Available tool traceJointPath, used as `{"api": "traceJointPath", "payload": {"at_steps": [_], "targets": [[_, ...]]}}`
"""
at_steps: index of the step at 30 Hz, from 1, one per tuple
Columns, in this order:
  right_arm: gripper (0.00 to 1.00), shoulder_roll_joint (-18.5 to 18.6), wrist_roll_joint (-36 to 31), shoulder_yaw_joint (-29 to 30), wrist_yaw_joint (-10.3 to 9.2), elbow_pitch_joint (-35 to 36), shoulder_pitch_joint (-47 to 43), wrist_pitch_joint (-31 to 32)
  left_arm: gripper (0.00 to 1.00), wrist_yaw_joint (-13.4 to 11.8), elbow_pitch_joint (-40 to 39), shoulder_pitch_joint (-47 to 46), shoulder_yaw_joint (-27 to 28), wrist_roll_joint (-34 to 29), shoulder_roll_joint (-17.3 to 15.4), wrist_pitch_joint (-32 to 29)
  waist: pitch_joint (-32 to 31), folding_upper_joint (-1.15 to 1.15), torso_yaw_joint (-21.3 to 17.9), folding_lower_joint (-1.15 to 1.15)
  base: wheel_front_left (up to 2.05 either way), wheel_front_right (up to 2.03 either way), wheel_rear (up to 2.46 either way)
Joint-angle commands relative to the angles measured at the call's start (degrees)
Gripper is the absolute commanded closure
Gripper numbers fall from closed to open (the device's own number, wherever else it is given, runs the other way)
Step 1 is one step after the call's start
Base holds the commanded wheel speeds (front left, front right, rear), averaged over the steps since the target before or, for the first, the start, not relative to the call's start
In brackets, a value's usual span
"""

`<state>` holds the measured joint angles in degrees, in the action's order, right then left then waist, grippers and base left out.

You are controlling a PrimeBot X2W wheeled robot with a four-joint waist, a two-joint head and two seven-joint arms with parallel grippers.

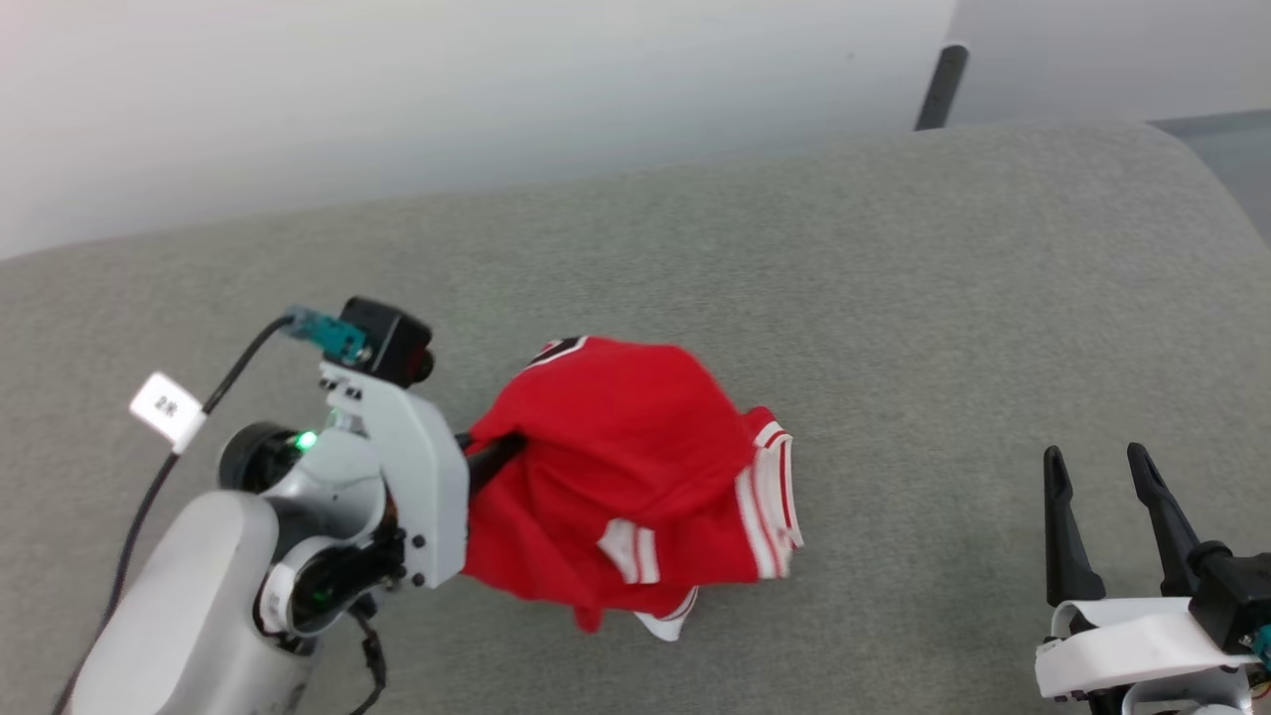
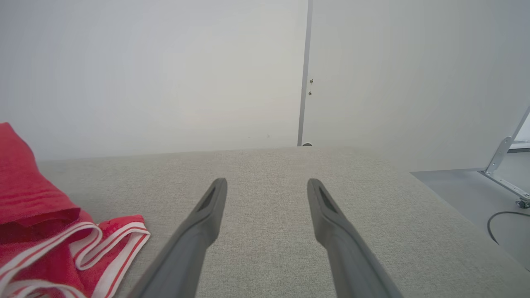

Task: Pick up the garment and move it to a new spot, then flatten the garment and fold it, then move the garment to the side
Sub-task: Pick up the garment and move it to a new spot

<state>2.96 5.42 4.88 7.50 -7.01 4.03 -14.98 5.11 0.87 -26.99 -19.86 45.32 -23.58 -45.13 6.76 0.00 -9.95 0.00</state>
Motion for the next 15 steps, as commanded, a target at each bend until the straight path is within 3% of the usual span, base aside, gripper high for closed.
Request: {"api": "traceJointPath", "payload": {"at_steps": [1, 2, 5, 6, 8, 9, 15], "targets": [[0.0, -0.1, -0.6, 0.2, -0.02, -0.2, -0.7, -0.3, 1.0, 0.4, 1.2, 1.0, 0.0, -1.1, -0.7, 0.8, -0.5, 0.0, 1.7, 0.0, 0.0, 0.0, 0.0], [0.0, -0.1, -0.6, 0.2, -0.02, -0.3, -0.7, -0.3, 1.0, 0.4, 2.1, 1.3, 0.1, -1.3, -0.8, 1.6, -0.6, 0.0, 2.1, 0.0, 0.0, 0.0, 0.0], [0.0, -0.1, -1.1, 0.1, -0.02, -0.5, -0.4, -0.2, 0.69, 0.6, 6.2, 2.2, 0.3, -1.2, -0.6, 3.5, -1.0, 0.0, 3.3, 0.0, 0.0, 0.0, 0.0], [0.0, -0.1, -1.3, 0.0, -0.02, -0.6, -0.3, -0.2, 0.56, 0.8, 7.5, 2.2, 0.2, -1.7, -0.8, 4.2, -1.2, 0.0, 3.7, 0.0, 0.0, 0.0, 0.0], [0.0, -0.1, -1.6, 0.0, -0.02, -0.6, -0.2, 0.0, 0.09, 1.1, 10.2, 2.6, -0.1, -1.4, -0.5, 5.7, -1.6, 0.0, 4.4, 0.0, 0.0, 0.0, 0.0], [0.0, -0.1, -1.7, 0.0, -0.02, -0.6, -0.1, 0.2, 0.0, 1.3, 11.3, 2.6, -0.4, -1.8, -0.6, 6.5, -1.8, 0.0, 4.7, 0.0, 0.0, 0.0, 0.0], [0.0, -0.1, -2.3, -0.3, -0.02, 0.4, -0.7, 1.0, 0.0, 1.9, 15.9, 2.1, -1.3, -1.7, 0.0, 10.4, -3.1, 0.0, 6.7, 0.0, 0.0, 0.0, 0.0]]}}
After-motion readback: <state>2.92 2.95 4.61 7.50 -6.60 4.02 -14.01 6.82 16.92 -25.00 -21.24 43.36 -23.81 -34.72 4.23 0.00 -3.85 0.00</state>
